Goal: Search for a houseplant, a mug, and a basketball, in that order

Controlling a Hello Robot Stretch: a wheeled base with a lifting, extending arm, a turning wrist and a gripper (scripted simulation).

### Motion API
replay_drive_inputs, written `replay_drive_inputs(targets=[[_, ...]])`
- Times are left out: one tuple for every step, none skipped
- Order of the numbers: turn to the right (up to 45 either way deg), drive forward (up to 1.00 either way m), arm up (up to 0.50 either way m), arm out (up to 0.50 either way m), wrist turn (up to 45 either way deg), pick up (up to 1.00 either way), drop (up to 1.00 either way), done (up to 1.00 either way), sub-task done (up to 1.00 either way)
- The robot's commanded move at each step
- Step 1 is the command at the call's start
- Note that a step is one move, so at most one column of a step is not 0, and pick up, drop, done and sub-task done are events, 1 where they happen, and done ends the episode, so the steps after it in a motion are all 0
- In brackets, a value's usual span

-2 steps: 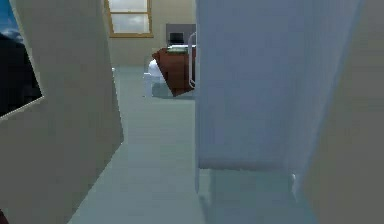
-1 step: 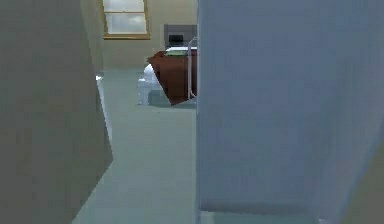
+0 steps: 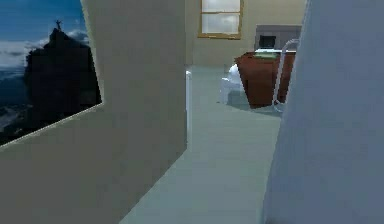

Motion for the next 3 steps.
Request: replay_drive_inputs(targets=[[0.0,0.90,0.00,0.00,0.0,0.00,0.00,0.00,0.00],[12.0,0.00,0.00,0.00,0.0,0.00,0.00,0.00,0.00],[0.0,1.00,0.00,0.00,0.0,0.00,0.00,0.00,0.00]])
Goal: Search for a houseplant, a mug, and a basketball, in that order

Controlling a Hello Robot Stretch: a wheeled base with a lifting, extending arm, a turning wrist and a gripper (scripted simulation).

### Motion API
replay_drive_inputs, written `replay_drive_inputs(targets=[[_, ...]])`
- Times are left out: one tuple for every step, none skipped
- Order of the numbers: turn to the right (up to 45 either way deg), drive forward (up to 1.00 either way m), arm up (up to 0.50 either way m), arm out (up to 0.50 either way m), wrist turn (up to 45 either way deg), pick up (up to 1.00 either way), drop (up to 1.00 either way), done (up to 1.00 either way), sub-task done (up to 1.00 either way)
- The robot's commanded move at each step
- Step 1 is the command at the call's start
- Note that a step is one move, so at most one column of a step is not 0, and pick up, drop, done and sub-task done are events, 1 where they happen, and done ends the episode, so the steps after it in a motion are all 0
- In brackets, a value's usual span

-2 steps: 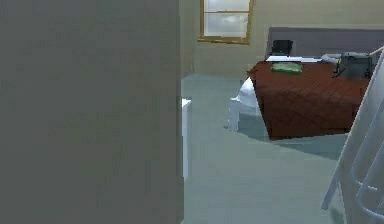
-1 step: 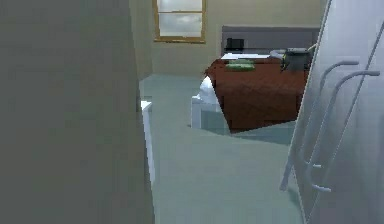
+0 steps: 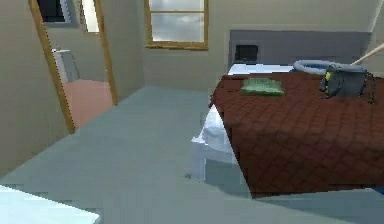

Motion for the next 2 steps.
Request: replay_drive_inputs(targets=[[6.0,0.00,0.00,0.00,0.0,0.00,0.00,0.00,0.00],[0.0,0.55,0.00,0.00,0.0,0.00,0.00,0.00,0.00]])
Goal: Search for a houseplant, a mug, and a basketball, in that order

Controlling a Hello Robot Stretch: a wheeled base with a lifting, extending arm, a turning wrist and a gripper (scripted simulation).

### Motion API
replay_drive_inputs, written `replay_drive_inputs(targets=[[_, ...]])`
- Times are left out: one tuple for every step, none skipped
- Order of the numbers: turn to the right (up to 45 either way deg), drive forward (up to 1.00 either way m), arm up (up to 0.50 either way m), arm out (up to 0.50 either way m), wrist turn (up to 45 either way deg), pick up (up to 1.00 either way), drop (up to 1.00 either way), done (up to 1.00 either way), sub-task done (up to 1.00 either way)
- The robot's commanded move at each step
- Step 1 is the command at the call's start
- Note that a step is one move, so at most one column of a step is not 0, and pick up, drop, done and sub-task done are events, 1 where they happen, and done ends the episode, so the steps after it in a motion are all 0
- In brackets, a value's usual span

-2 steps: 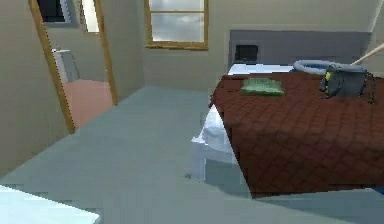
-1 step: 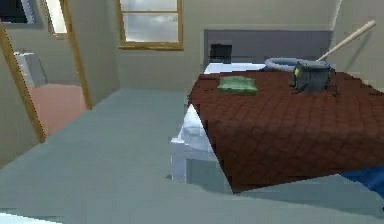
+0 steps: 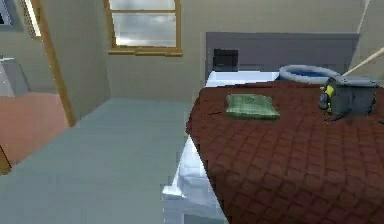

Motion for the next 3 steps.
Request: replay_drive_inputs(targets=[[-30.0,0.00,0.00,0.00,0.0,0.00,0.00,0.00,0.00],[0.0,0.25,0.00,0.00,0.0,0.00,0.00,0.00,0.00],[-6.0,0.00,0.00,0.00,0.0,0.00,0.00,0.00,0.00]])
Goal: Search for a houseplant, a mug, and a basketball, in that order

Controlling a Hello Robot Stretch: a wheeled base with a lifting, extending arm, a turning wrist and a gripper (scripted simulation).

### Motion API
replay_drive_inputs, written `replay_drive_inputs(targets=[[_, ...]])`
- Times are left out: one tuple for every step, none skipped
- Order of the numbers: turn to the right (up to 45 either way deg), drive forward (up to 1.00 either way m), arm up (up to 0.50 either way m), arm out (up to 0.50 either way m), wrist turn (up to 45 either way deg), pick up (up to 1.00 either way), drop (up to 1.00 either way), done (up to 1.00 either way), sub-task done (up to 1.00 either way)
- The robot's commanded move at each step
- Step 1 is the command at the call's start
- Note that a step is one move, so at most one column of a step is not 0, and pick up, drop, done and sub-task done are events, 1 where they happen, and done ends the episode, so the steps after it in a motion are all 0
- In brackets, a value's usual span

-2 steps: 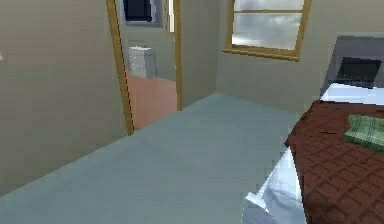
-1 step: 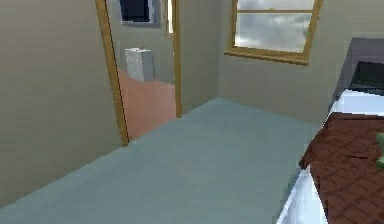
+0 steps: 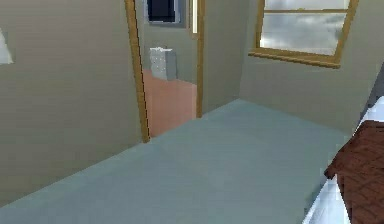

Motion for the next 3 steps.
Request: replay_drive_inputs(targets=[[0.0,1.00,0.00,0.00,0.0,0.00,0.00,0.00,0.00],[0.0,1.00,0.00,0.00,0.0,0.00,0.00,0.00,0.00],[-9.0,0.00,0.00,0.00,0.0,0.00,0.00,0.00,0.00]])
